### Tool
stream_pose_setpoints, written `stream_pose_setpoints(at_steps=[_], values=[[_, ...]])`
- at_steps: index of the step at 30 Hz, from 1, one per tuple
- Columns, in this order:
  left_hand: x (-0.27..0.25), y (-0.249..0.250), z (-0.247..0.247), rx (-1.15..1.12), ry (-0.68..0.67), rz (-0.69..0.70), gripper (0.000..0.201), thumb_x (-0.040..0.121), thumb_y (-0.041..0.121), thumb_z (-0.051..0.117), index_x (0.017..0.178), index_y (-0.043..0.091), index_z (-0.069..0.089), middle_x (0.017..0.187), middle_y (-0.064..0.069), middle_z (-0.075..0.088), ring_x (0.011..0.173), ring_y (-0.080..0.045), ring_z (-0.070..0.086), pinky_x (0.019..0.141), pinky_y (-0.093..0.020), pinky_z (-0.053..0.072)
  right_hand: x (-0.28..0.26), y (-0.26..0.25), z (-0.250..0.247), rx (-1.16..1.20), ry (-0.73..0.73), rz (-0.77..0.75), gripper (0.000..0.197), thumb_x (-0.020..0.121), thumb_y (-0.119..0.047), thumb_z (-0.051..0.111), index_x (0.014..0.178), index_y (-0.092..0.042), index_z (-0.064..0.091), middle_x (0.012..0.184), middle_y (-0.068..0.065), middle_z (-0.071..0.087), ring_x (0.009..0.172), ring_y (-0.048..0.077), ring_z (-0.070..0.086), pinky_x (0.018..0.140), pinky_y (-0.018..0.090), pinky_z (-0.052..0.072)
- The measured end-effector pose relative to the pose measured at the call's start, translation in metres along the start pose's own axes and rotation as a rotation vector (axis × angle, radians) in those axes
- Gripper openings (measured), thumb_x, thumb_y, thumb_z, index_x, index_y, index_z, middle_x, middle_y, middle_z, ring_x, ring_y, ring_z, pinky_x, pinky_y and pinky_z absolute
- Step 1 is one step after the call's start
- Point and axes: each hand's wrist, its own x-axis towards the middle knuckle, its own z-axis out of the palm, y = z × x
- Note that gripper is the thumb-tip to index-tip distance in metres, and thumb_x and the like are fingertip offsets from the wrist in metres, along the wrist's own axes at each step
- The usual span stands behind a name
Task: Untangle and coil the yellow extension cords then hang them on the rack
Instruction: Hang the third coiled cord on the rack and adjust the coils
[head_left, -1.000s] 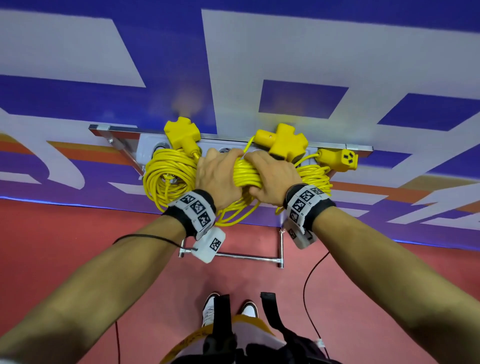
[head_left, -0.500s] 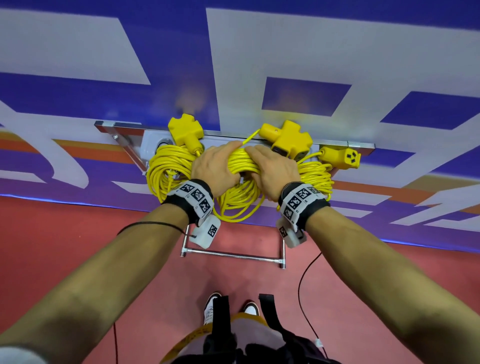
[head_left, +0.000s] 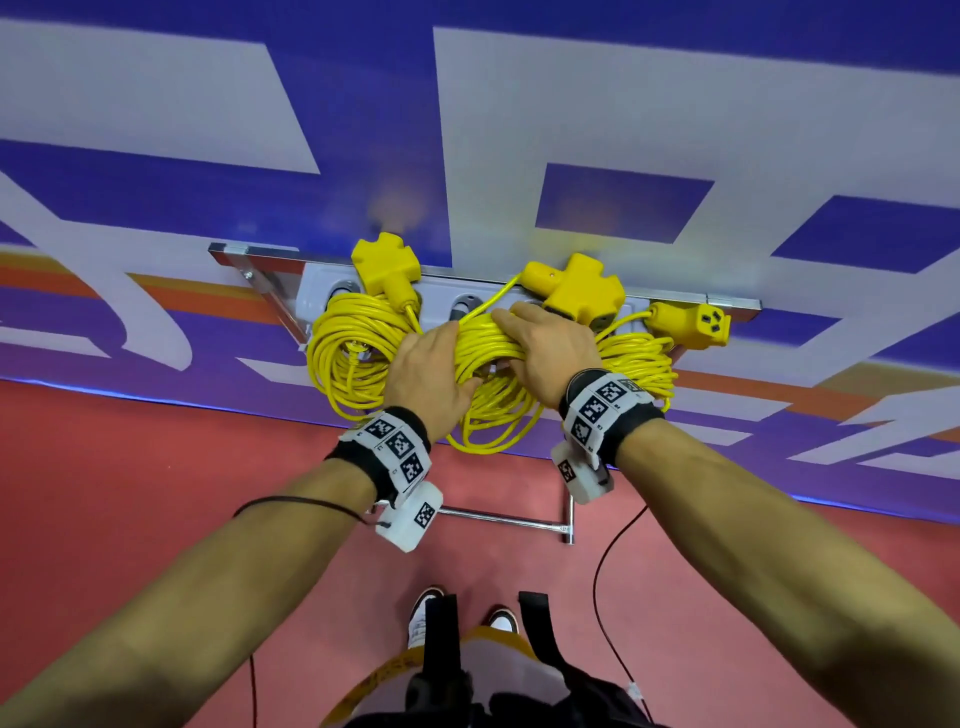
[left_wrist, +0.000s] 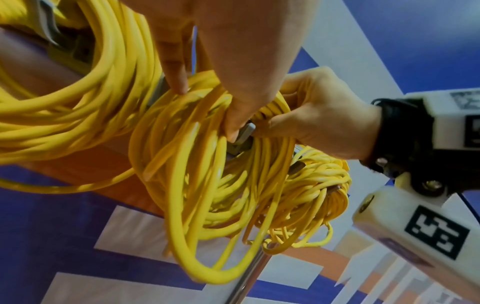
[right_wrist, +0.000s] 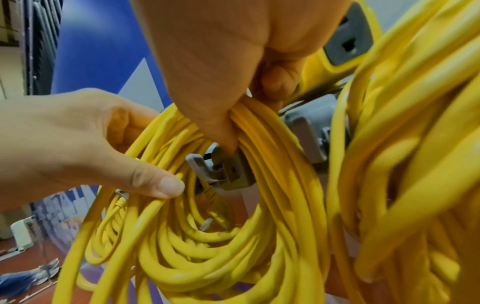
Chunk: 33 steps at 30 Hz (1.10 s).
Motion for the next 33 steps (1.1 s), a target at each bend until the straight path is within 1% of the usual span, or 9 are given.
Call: stream_pose_setpoints(at_steps=[6, 9, 12, 15, 17, 21, 24, 28, 33], values=[[-0.01, 0.014, 0.006, 0.081, -0.094, -0.007, 0.078, 0.084, 0.033, 0.07, 0.147, 0.003, 0.035, 0.127, -0.02, 0.059, 0.114, -0.037, 0.051, 0.093, -0.043, 0.045, -0.002, -0.002, -0.005, -0.058, 0.0, -0.03, 0.053, 0.087, -0.04, 0.066, 0.134, -0.025, 0.05, 0.12, 0.0, 0.057, 0.108, 0.029, 0.059, 0.057, 0.032, 0.033], [-0.012, 0.015, 0.009, 0.067, -0.152, -0.009, 0.08, 0.083, 0.023, 0.06, 0.152, -0.001, 0.026, 0.149, -0.022, 0.043, 0.127, -0.038, 0.045, 0.106, -0.043, 0.039, -0.002, -0.004, 0.002, -0.061, 0.029, -0.032, 0.05, 0.087, -0.03, 0.065, 0.135, -0.023, 0.05, 0.124, 0.001, 0.056, 0.109, 0.03, 0.057, 0.056, 0.033, 0.034], [-0.011, 0.008, 0.011, 0.093, -0.193, 0.007, 0.078, 0.086, 0.009, 0.056, 0.154, -0.001, 0.02, 0.156, -0.018, 0.031, 0.135, -0.037, 0.038, 0.112, -0.04, 0.032, -0.002, -0.006, 0.005, -0.008, 0.043, -0.085, 0.052, 0.087, -0.017, 0.061, 0.138, -0.019, 0.052, 0.133, 0.007, 0.055, 0.109, 0.035, 0.06, 0.06, 0.04, 0.047], [-0.004, 0.01, 0.007, 0.143, -0.197, -0.024, 0.065, 0.087, 0.008, 0.059, 0.147, 0.005, 0.034, 0.137, -0.013, 0.042, 0.123, -0.033, 0.046, 0.087, -0.039, 0.046, 0.003, -0.001, 0.003, 0.035, -0.023, -0.102, 0.064, 0.082, -0.019, 0.069, 0.143, -0.021, 0.049, 0.142, 0.004, 0.049, 0.116, 0.034, 0.057, 0.078, 0.044, 0.054], [0.006, 0.013, -0.002, 0.283, -0.193, -0.005, 0.049, 0.087, 0.015, 0.061, 0.133, 0.011, 0.048, 0.124, -0.008, 0.047, 0.119, -0.03, 0.046, 0.072, -0.036, 0.045, 0.006, 0.003, 0.001, 0.095, -0.049, -0.104, 0.071, 0.077, -0.023, 0.075, 0.143, -0.021, 0.05, 0.143, 0.002, 0.049, 0.121, 0.031, 0.055, 0.088, 0.043, 0.053], [0.021, 0.008, -0.012, 0.309, -0.26, -0.036, 0.039, 0.087, 0.026, 0.071, 0.123, 0.019, 0.058, 0.119, -0.007, 0.054, 0.11, -0.033, 0.059, 0.074, -0.04, 0.049, 0.002, 0.01, 0.0, 0.154, -0.06, -0.158, 0.079, 0.074, -0.04, 0.078, 0.143, -0.016, 0.05, 0.145, 0.008, 0.048, 0.126, 0.03, 0.052, 0.101, 0.043, 0.048], [0.028, -0.001, -0.01, 0.186, -0.275, -0.085, 0.055, 0.08, 0.033, 0.08, 0.13, 0.022, 0.059, 0.121, -0.006, 0.059, 0.108, -0.035, 0.062, 0.083, -0.043, 0.052, 0.004, 0.015, 0.001, 0.201, -0.069, -0.168, 0.074, 0.078, -0.04, 0.078, 0.143, -0.016, 0.051, 0.146, 0.01, 0.048, 0.13, 0.031, 0.05, 0.107, 0.042, 0.042], [0.023, -0.011, -0.006, 0.108, -0.245, 0.04, 0.065, 0.079, 0.036, 0.079, 0.136, 0.018, 0.054, 0.121, -0.009, 0.056, 0.106, -0.036, 0.061, 0.082, -0.046, 0.053, 0.007, 0.012, 0.003, 0.242, -0.053, -0.115, 0.066, 0.082, -0.038, 0.076, 0.141, -0.021, 0.053, 0.145, 0.006, 0.05, 0.13, 0.03, 0.05, 0.105, 0.043, 0.043], [0.013, -0.014, 0.0, 0.062, -0.123, 0.137, 0.052, 0.086, 0.039, 0.069, 0.133, 0.018, 0.06, 0.124, -0.004, 0.056, 0.087, -0.034, 0.066, 0.067, -0.046, 0.055, -0.001, 0.012, 0.012, 0.288, 0.063, -0.189, 0.056, 0.084, -0.034, 0.073, 0.135, -0.014, 0.06, 0.139, 0.013, 0.057, 0.121, 0.037, 0.058, 0.09, 0.053, 0.053]])
